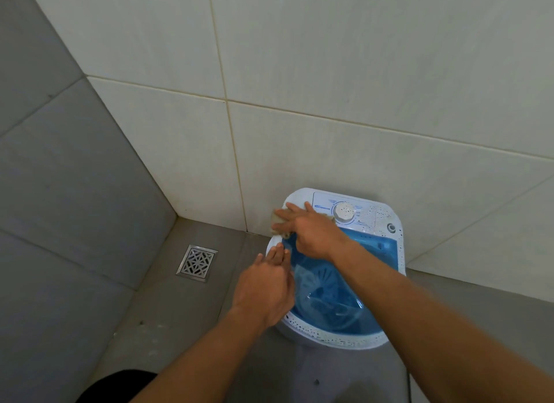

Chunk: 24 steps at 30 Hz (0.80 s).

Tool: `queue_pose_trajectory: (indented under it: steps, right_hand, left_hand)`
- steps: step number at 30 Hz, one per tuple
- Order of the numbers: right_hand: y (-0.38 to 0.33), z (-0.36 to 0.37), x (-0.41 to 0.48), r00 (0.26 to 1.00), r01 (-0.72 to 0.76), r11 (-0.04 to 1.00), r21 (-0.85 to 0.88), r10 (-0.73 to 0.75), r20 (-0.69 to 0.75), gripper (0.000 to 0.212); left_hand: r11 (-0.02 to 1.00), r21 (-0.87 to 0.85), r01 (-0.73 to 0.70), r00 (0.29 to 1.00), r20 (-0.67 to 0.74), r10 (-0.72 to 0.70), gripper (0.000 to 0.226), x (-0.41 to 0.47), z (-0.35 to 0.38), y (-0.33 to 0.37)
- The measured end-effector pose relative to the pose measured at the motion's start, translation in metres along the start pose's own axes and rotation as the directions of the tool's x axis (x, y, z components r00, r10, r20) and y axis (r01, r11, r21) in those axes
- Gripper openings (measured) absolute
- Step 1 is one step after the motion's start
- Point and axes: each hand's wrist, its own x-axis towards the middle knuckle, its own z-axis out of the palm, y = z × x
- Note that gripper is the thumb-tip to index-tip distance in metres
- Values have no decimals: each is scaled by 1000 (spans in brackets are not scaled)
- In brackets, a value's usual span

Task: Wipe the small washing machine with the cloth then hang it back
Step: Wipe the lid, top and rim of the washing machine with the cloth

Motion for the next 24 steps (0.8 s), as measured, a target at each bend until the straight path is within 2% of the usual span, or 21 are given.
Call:
queue_pose_trajectory:
  steps: [3,8,11,14,16,19,21,24]
  right_hand:
    - [6,4,-18,1000,10,999,47,-10,-1,76]
    - [7,40,-72,981,-100,990,101,115,-159,85]
    - [4,50,-99,945,-209,972,107,229,-235,76]
    - [-1,49,-100,892,-299,947,117,321,-319,58]
    - [-7,51,-88,897,-298,951,82,309,-317,60]
    - [-12,50,-57,936,-201,977,70,213,-282,71]
    - [-11,42,-32,960,-130,991,35,135,-247,71]
    - [-2,26,-2,977,-114,993,-30,106,-185,68]
  left_hand:
    - [1000,1,2,1000,-7,-2,55,0,-2,1]
    - [1000,-14,8,1000,-5,-8,54,0,1,1]
    - [1000,-22,1,1000,7,-1,56,0,5,0]
    - [1000,-23,-6,1000,-2,6,58,-1,8,1]
    - [1000,-16,-2,1000,-17,2,63,-2,13,2]
    - [999,-45,14,998,-53,-16,59,-2,21,2]
    - [999,-32,9,997,-78,-11,56,-2,22,2]
    - [1000,-25,3,998,-64,-5,56,-1,20,2]
